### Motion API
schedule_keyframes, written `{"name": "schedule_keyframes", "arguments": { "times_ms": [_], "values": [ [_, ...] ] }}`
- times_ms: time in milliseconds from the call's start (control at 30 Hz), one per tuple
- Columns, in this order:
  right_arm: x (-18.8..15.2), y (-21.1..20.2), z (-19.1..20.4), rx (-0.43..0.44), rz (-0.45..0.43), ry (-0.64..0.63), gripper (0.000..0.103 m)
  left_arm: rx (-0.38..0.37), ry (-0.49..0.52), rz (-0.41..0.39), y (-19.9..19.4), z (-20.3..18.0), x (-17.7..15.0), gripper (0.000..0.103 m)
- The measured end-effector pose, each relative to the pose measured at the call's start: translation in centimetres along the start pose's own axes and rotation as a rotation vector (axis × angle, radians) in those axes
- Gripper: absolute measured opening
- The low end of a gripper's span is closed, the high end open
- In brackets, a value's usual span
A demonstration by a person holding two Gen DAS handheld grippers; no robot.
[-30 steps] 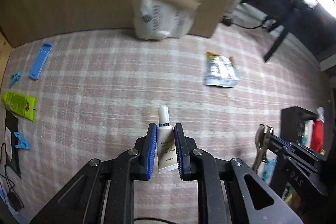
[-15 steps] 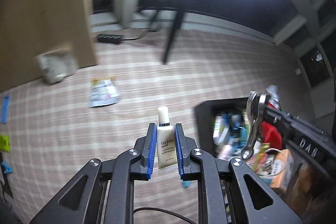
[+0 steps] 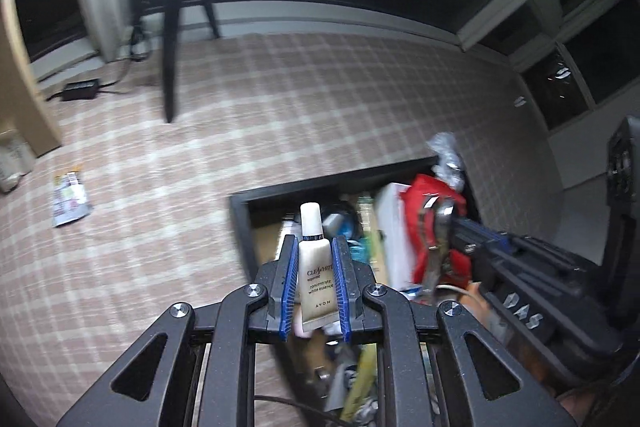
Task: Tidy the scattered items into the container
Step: 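Carry both items over the black bin and open both tools to drop them, then grasp the snack wrapper with left tool while right tool grasps the blue clothespin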
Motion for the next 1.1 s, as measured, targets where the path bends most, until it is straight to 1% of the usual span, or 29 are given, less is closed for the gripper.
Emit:
{"name": "schedule_keyframes", "arguments": {
  "times_ms": [33, 67, 100, 133, 167, 233, 433, 600, 700, 867, 967, 1100],
  "values": [
    [0.0, 0.1, -0.2, -0.004, -0.001, -0.007, 0.006, -0.007, 0.017, 0.019, 0.6, -0.4, 0.0, 0.028],
    [0.0, 0.1, -0.4, -0.015, -0.003, -0.011, 0.012, -0.006, 0.037, 0.037, 1.1, -0.7, -0.1, 0.046],
    [0.1, 0.0, -0.8, -0.038, -0.008, -0.01, 0.016, 0.014, 0.061, 0.033, 1.1, -1.0, -0.1, 0.045],
    [0.2, -0.2, -0.9, -0.048, -0.018, -0.009, 0.023, 0.046, 0.081, 0.019, 0.8, -1.0, -0.1, 0.045],
    [0.4, -0.6, -1.0, -0.048, -0.034, -0.009, 0.024, 0.068, 0.095, 0.012, 0.5, -1.0, -0.2, 0.045],
    [0.5, -1.1, -0.9, -0.034, -0.045, -0.012, 0.024, 0.063, 0.099, 0.021, 0.2, -1.0, -0.5, 0.045],
    [0.1, -2.1, 1.2, 0.026, -0.054, -0.036, 0.024, 0.117, 0.089, 0.004, -1.7, 1.4, -0.9, 0.045],
    [-1.8, -1.8, 3.9, 0.075, -0.026, -0.077, 0.024, 0.153, 0.042, 0.001, -3.4, 5.5, -1.8, 0.045],
    [-3.2, -1.1, 5.6, 0.094, -0.004, -0.105, 0.024, 0.198, 0.004, -0.002, -4.4, 8.7, -2.5, 0.045],
    [-6.0, 0.5, 8.8, 0.133, 0.052, -0.157, 0.024, 0.238, -0.069, 0.003, -5.6, 13.5, -4.3, 0.045],
    [-8.1, 1.6, 10.1, 0.143, 0.097, -0.174, 0.024, 0.265, -0.09, 0.011, -5.9, 15.9, -5.4, 0.045],
    [-11.2, 3.7, 11.1, 0.136, 0.154, -0.19, 0.024, 0.268, -0.148, 0.025, -5.8, 18.8, -6.2, 0.045]
  ]
}}
Point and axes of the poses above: each gripper's, at about its wrist camera, not at the fingertips, and y roughly the way its jaws point, z to its left, x to its top, the point moved 8 cm from there along y, roughly the way its jaws point, and after that the axes turned 15 degrees about y, right-handed, at the moved point
